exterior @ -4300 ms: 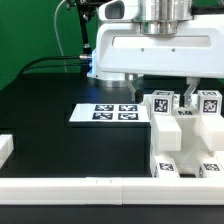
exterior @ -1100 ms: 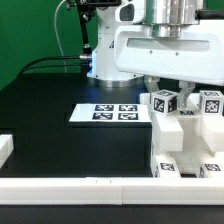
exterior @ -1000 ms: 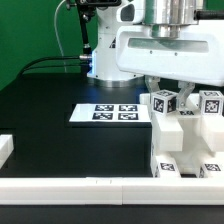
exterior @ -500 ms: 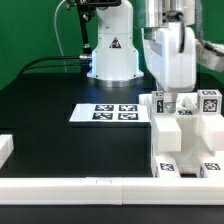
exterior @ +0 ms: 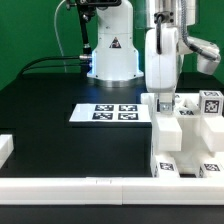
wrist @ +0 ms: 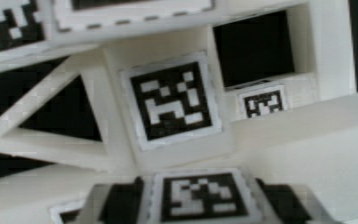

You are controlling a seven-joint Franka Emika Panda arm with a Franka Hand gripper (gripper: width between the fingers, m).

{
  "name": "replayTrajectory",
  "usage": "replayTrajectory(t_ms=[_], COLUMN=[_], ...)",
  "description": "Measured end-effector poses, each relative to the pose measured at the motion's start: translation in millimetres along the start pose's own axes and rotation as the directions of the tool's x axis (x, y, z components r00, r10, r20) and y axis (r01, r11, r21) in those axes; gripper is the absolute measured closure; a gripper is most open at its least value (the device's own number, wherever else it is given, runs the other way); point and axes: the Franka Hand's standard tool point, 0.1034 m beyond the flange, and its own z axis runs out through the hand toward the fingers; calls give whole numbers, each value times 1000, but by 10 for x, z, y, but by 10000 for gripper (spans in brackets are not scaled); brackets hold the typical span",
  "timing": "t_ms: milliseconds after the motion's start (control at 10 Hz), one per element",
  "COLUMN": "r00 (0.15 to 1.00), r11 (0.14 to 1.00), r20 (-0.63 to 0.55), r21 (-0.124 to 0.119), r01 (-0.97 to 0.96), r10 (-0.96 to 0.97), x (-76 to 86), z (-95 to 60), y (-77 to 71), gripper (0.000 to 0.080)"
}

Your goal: Assemble chair

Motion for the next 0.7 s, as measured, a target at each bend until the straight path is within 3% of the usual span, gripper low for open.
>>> replayTrajectory(t_ms=[200,300,500,700], r00=[1000,1000,998,998], r11=[1000,1000,998,999], r20=[2,12,48,41], r21=[-1,6,37,33], r01=[9,16,41,41], r10=[-9,-16,-42,-43], x=[-29,-64,-135,-117], z=[-9,-71,-334,-281], y=[24,18,-57,-36], gripper=[192,163,152,151])
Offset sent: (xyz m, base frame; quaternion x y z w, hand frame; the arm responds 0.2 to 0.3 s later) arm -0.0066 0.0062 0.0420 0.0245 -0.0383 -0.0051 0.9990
